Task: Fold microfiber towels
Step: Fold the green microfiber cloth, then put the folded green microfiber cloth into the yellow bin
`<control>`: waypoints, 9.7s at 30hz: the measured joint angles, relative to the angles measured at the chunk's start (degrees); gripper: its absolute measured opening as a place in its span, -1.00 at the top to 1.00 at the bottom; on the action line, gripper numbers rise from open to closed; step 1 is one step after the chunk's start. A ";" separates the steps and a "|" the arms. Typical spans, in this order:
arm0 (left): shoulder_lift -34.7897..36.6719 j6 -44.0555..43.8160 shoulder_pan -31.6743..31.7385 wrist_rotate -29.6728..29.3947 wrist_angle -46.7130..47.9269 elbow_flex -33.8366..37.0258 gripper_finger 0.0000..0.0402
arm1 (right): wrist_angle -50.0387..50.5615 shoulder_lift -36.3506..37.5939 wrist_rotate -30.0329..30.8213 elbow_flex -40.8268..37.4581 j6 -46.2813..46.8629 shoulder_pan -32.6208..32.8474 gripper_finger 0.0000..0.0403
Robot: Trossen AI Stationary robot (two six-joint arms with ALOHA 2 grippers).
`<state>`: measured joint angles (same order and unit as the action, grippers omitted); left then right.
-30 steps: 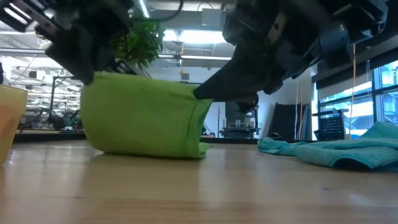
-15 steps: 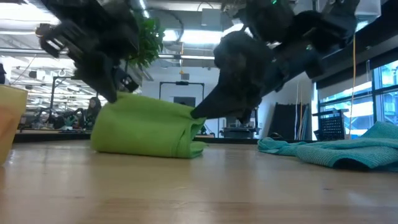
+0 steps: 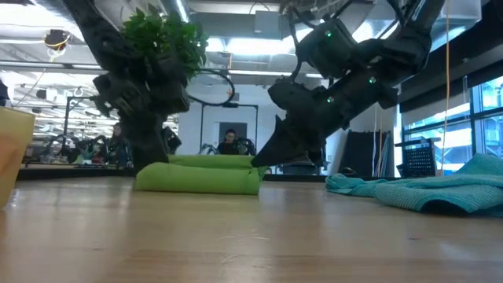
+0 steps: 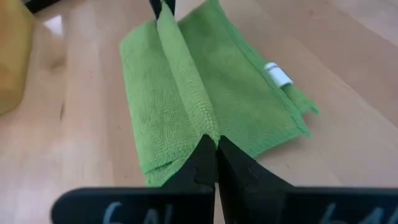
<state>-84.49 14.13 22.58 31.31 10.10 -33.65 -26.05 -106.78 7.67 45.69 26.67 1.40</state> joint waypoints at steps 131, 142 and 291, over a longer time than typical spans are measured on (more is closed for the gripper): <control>26.18 -16.88 -21.90 -29.51 -30.07 16.13 0.51 | -7.97 -3.80 -1.28 13.84 -18.77 0.99 0.30; 25.70 -18.02 -20.03 -38.24 -30.17 20.78 0.51 | -5.78 -4.82 -1.00 13.84 -18.29 0.14 0.30; 45.93 -11.78 -29.83 -39.06 -23.69 22.13 0.51 | 14.78 -20.34 10.86 31.63 -32.78 5.96 -0.38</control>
<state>-38.56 2.35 -7.25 -7.75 -13.59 -11.52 -11.27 -127.13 18.53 77.32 -6.11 7.35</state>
